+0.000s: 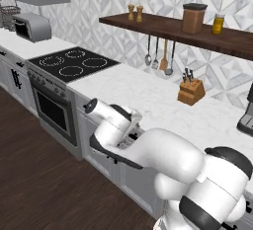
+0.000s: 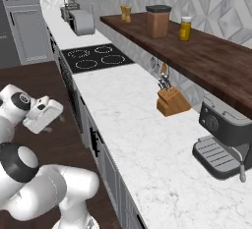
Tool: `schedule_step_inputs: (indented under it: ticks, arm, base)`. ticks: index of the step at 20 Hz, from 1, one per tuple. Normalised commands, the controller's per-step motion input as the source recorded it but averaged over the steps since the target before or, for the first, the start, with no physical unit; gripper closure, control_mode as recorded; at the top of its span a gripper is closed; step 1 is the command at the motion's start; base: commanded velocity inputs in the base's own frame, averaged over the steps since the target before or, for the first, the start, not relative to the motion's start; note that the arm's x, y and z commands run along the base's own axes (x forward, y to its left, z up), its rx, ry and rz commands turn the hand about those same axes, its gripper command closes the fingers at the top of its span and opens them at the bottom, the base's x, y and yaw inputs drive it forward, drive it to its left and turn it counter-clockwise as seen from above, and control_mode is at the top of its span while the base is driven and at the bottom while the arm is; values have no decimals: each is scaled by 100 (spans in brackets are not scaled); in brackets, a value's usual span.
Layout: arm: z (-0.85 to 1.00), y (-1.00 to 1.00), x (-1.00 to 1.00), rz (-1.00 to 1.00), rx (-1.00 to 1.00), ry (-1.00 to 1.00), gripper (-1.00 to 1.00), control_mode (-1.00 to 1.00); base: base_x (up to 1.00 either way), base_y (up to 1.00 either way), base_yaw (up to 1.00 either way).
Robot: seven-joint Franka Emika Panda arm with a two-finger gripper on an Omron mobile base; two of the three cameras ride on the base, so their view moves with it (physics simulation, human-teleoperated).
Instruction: Take a straw from the drawer in front and place it inside the glass cup on the dining counter.
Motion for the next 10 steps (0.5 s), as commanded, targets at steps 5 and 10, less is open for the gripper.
schedule_step_inputs:
  ticks: [5,10]
  arm:
    - [-72,0,29,0,-29,0,-100,-100]
    - [-60,0,37,0,-27,0,-100,-100]
  base:
    - [0,0,0]
    - [0,0,0]
